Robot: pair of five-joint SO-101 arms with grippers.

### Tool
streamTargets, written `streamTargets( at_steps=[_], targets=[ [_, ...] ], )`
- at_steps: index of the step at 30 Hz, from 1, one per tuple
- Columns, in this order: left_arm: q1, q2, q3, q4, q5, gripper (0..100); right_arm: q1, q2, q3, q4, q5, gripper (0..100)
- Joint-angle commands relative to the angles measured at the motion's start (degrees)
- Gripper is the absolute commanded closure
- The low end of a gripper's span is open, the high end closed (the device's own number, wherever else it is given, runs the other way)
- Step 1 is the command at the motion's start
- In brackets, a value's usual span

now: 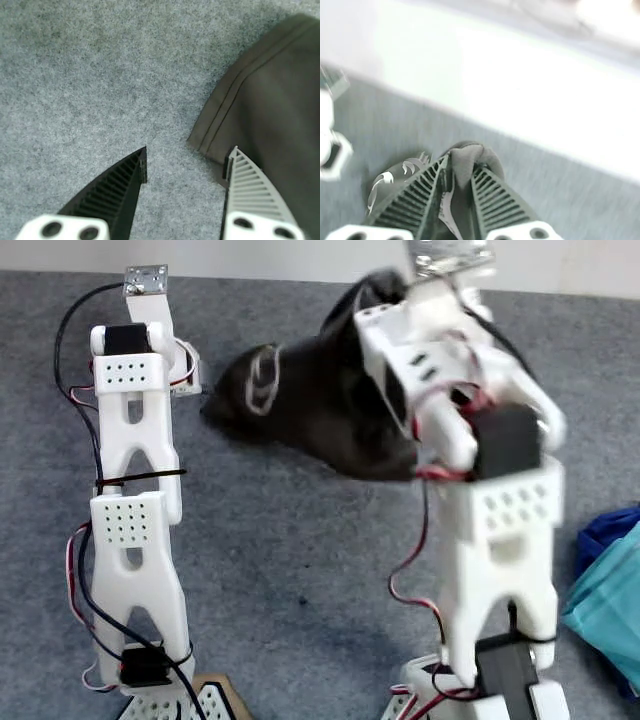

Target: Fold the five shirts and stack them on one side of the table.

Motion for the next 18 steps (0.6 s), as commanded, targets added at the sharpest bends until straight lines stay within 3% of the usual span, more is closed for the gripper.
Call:
streamTargets(
  at_steps=[1,5,18],
  targets=[
    [-0.7,-0.8,-0.7,-0.4,0.7,74,0.8,-3.3,-9.9,0.7,4.9,99.1],
    [-0.7,-1.2,-0.7,-0.3,0.7,74,0.7,-3.3,-15.3,-1.5,8.5,99.1],
    [-0.7,-1.2,-0.7,-0.4,0.7,74,0.6,3.9,-16.0,-1.6,8.6,99.1]
  ],
)
